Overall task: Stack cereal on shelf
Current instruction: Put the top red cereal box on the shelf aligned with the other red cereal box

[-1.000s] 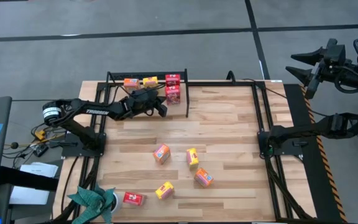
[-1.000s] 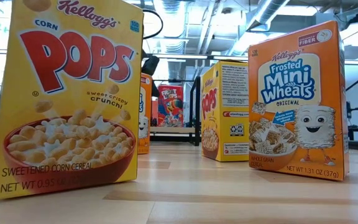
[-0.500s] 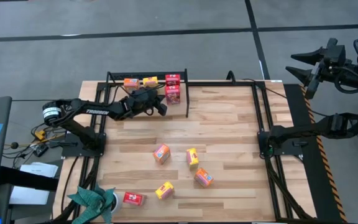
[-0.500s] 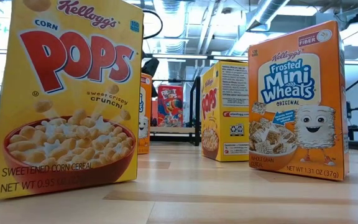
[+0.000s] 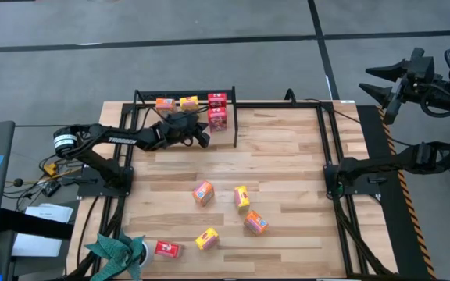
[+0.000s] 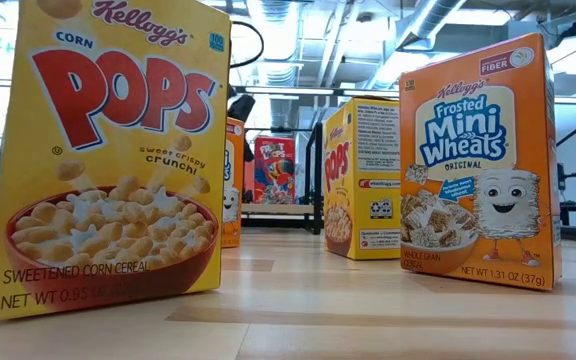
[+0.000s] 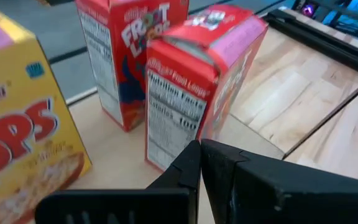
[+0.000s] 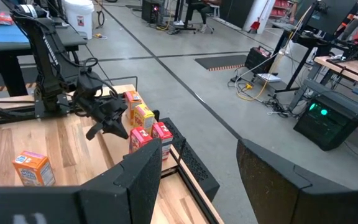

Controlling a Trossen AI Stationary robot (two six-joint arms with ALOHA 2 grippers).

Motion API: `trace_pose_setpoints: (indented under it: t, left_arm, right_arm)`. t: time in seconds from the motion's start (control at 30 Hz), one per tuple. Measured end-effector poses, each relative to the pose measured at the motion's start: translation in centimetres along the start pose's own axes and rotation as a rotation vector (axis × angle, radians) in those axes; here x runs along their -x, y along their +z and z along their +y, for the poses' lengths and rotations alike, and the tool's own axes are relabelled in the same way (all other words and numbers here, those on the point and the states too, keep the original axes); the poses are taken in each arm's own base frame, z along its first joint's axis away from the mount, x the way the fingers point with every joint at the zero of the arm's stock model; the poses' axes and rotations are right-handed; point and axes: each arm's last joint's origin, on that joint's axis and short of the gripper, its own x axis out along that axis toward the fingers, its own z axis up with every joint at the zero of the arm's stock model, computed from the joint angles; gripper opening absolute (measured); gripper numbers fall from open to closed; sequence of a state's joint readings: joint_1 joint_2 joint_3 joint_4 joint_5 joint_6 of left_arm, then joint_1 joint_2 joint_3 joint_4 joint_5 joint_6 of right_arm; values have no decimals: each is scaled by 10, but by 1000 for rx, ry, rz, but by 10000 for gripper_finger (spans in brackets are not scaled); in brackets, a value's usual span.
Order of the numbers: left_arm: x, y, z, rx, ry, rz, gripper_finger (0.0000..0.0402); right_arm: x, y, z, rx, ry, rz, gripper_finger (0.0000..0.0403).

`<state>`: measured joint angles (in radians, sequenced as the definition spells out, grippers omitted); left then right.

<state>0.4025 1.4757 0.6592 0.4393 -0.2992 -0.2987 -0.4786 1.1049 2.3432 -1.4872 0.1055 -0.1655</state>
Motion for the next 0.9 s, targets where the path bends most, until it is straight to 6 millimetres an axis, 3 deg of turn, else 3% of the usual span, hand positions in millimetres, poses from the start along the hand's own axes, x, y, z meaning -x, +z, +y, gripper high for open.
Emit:
trace_pose_setpoints:
  t: [0.53, 0.9]
  left_arm:
    - [-1, 4, -3, 16, -78, -32, 0]
    - [-17, -12, -6, 50, -137, -7, 0]
  right_arm:
    - [0, 0, 0, 2, 0, 0, 232]
    - [0, 0, 0, 3, -1, 1, 232]
